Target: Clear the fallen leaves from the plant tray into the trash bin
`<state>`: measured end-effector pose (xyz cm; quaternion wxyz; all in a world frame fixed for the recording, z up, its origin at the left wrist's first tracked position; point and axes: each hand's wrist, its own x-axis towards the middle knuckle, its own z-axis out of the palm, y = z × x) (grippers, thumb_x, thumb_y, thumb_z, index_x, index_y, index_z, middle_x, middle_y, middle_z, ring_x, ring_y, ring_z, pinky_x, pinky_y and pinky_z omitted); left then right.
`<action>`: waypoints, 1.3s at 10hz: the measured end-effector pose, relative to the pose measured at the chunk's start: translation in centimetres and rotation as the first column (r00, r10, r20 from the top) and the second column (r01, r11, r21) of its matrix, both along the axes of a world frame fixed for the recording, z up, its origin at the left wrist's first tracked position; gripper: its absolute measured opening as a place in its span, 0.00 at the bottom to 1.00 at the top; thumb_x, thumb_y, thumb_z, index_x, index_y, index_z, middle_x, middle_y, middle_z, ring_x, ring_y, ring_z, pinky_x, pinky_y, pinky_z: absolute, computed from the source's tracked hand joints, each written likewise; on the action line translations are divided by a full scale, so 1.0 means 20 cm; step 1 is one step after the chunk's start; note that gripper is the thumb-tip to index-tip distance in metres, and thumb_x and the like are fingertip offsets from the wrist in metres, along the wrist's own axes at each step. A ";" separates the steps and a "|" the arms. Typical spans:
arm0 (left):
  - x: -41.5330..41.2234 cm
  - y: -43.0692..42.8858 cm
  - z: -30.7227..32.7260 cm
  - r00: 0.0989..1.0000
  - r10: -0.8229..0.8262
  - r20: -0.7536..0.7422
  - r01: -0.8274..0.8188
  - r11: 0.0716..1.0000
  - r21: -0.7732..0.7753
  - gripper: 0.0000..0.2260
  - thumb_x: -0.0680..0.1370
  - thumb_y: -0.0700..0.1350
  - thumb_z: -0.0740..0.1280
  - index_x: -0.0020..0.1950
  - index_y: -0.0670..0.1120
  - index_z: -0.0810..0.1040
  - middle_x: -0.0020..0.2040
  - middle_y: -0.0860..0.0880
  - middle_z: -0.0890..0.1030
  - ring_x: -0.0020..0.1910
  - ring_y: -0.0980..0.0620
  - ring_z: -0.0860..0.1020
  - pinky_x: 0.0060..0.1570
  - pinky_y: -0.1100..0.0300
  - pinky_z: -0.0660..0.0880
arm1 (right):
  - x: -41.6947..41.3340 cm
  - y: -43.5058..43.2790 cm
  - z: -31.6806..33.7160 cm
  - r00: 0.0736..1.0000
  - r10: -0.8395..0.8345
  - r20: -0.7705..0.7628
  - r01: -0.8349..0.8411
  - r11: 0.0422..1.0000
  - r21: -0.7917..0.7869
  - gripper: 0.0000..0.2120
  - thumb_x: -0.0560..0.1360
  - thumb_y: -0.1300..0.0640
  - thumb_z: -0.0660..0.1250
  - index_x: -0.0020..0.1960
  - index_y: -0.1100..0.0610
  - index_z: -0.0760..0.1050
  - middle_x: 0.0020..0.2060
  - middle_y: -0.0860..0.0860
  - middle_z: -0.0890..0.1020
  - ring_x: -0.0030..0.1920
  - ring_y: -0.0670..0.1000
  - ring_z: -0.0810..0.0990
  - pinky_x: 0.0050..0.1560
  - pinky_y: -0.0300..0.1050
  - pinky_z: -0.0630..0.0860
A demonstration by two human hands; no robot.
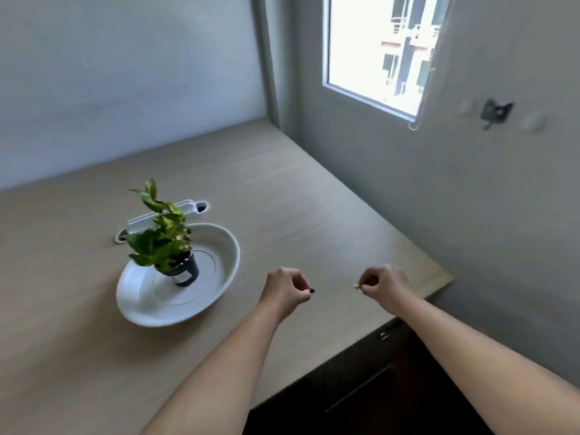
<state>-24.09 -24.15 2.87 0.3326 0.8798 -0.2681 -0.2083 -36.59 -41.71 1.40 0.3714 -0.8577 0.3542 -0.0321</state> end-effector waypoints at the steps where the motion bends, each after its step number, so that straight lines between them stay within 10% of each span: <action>1: -0.38 -0.48 0.01 0.976 -0.217 0.006 0.217 0.976 0.016 0.03 0.68 0.37 0.71 0.39 0.43 0.83 0.36 0.49 0.81 0.35 0.55 0.77 0.32 0.67 0.71 | -0.61 -0.36 0.00 0.974 -0.226 -0.008 0.226 0.973 -0.035 0.03 0.68 0.62 0.71 0.37 0.56 0.80 0.34 0.52 0.80 0.37 0.50 0.77 0.30 0.34 0.67; 4: -1.40 -1.33 -0.17 0.704 -0.708 0.048 0.704 0.706 0.082 0.03 0.66 0.38 0.71 0.38 0.42 0.83 0.36 0.45 0.85 0.35 0.54 0.79 0.36 0.69 0.71 | -1.87 -0.67 -0.22 0.736 -0.660 -0.150 0.669 0.743 0.016 0.06 0.68 0.65 0.69 0.35 0.54 0.79 0.35 0.55 0.83 0.38 0.50 0.77 0.40 0.38 0.69; 7: -1.73 -1.43 -0.81 0.513 -0.836 -0.195 0.835 0.434 0.338 0.04 0.68 0.38 0.69 0.39 0.43 0.83 0.39 0.47 0.85 0.36 0.56 0.78 0.39 0.68 0.71 | -2.20 -0.45 -0.79 0.642 -0.695 -0.324 0.762 0.627 0.164 0.18 0.67 0.66 0.66 0.28 0.45 0.69 0.30 0.47 0.77 0.35 0.48 0.77 0.32 0.32 0.68; 11: -1.79 -1.71 -1.07 0.562 -0.801 -0.206 0.814 0.491 0.311 0.09 0.75 0.46 0.70 0.54 0.45 0.80 0.51 0.49 0.82 0.53 0.51 0.79 0.50 0.60 0.75 | -2.14 -0.66 -1.10 0.616 -0.738 -0.276 0.787 0.566 0.246 0.13 0.72 0.63 0.69 0.56 0.56 0.79 0.47 0.51 0.79 0.51 0.53 0.80 0.55 0.43 0.75; 13: -1.71 -1.69 -0.94 0.535 -0.832 -0.149 0.818 0.465 0.338 0.11 0.75 0.47 0.68 0.56 0.48 0.78 0.56 0.49 0.81 0.56 0.49 0.79 0.55 0.54 0.77 | -2.16 -0.69 -0.98 0.622 -0.728 -0.289 0.782 0.601 0.169 0.11 0.73 0.63 0.66 0.54 0.56 0.79 0.57 0.56 0.80 0.55 0.54 0.79 0.57 0.45 0.74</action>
